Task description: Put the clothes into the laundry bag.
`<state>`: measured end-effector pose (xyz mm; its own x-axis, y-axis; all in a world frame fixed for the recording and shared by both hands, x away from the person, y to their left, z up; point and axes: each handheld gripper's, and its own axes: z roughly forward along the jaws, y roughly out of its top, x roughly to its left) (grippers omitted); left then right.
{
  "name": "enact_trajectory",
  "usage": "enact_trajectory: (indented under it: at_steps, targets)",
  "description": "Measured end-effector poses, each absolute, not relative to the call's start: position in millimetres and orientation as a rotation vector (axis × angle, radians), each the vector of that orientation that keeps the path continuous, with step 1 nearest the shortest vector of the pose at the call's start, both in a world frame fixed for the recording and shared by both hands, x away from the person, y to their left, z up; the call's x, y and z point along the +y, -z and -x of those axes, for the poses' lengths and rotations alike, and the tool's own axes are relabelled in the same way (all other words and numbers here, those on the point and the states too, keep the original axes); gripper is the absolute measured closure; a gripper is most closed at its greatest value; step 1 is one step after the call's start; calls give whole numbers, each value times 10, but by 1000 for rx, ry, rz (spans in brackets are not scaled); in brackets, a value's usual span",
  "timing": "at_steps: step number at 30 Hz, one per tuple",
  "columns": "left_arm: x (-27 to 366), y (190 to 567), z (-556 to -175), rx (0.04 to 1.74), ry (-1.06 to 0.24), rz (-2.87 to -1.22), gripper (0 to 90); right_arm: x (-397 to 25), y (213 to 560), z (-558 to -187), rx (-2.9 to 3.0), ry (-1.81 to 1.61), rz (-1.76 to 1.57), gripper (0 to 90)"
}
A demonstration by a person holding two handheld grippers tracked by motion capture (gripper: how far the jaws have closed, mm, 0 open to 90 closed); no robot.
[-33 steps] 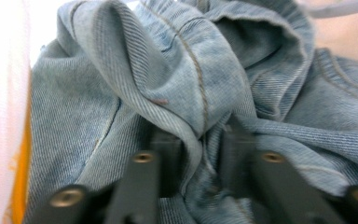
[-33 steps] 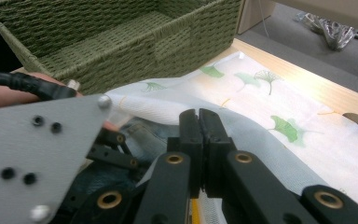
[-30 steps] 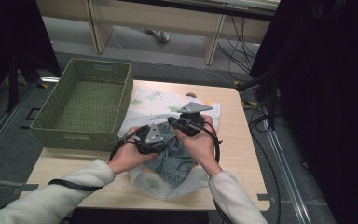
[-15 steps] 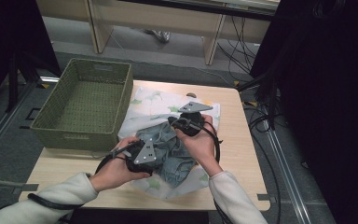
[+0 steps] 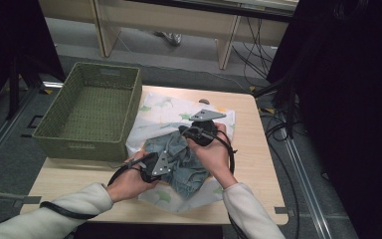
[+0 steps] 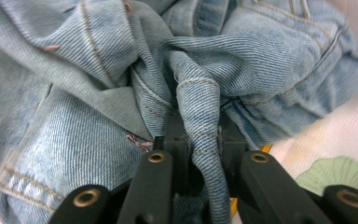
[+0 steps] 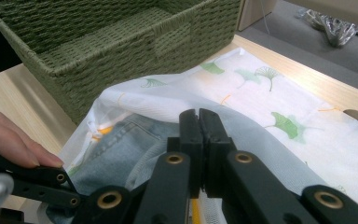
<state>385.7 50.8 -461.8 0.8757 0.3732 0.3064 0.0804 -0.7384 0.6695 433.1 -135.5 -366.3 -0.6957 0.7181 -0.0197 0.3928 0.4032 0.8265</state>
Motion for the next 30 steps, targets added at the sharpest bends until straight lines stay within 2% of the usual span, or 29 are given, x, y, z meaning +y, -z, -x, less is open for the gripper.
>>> enact_trajectory:
  at_steps: [8, 17, 26, 30]
  targets:
    - [560, 4347, -3862, 383, -583, -2211, 809, -1340, 3635, -4320, 2289, -1210, -943, 900]
    - [570, 4063, -3967, 416, -625, -2121, 811, -1277, 3544, -4247, 2277, -1252, -901, 900]
    - [604, 3903, -4018, 437, -668, -2071, 810, -1243, 3468, -4192, 2260, -1280, -869, 900]
    - [564, 3950, -4068, 438, -681, -2097, 808, -1251, 3466, -4202, 2258, -1278, -872, 900]
